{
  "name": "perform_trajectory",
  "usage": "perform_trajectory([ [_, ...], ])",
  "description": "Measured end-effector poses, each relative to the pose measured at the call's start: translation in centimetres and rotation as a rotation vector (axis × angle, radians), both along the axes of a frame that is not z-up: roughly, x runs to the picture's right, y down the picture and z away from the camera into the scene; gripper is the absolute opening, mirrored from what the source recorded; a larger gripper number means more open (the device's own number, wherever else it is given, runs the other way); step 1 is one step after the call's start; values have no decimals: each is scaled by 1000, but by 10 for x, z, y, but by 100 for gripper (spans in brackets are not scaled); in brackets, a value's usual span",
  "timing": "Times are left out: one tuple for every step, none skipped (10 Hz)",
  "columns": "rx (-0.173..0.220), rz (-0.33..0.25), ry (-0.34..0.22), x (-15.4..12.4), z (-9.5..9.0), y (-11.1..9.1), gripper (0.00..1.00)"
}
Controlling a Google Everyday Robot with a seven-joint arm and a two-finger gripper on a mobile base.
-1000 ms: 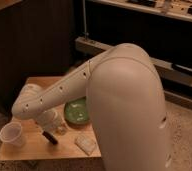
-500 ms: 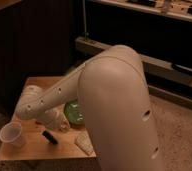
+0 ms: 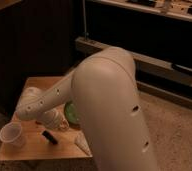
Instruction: Knock the eraser over
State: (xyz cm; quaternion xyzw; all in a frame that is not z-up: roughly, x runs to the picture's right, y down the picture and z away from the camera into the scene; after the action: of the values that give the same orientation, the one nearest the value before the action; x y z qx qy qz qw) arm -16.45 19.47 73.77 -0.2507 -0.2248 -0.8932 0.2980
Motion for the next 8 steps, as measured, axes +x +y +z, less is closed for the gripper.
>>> perform_trajectory([
  [4,-6,-5,-3,3,-1,10],
  [8,-12,-7,-5,5,-1,10],
  [15,-20,-7,-5,8,-3,10],
  [6,-15,-9,-5,7,-5,11],
  [-5,-3,-6,-2,4,-8,15],
  [-17,8,-3,0,-2,-14,25],
  [-27,10,-7,-3,-10,-19,37],
  [-32,8,-7,-3,-11,-19,45],
])
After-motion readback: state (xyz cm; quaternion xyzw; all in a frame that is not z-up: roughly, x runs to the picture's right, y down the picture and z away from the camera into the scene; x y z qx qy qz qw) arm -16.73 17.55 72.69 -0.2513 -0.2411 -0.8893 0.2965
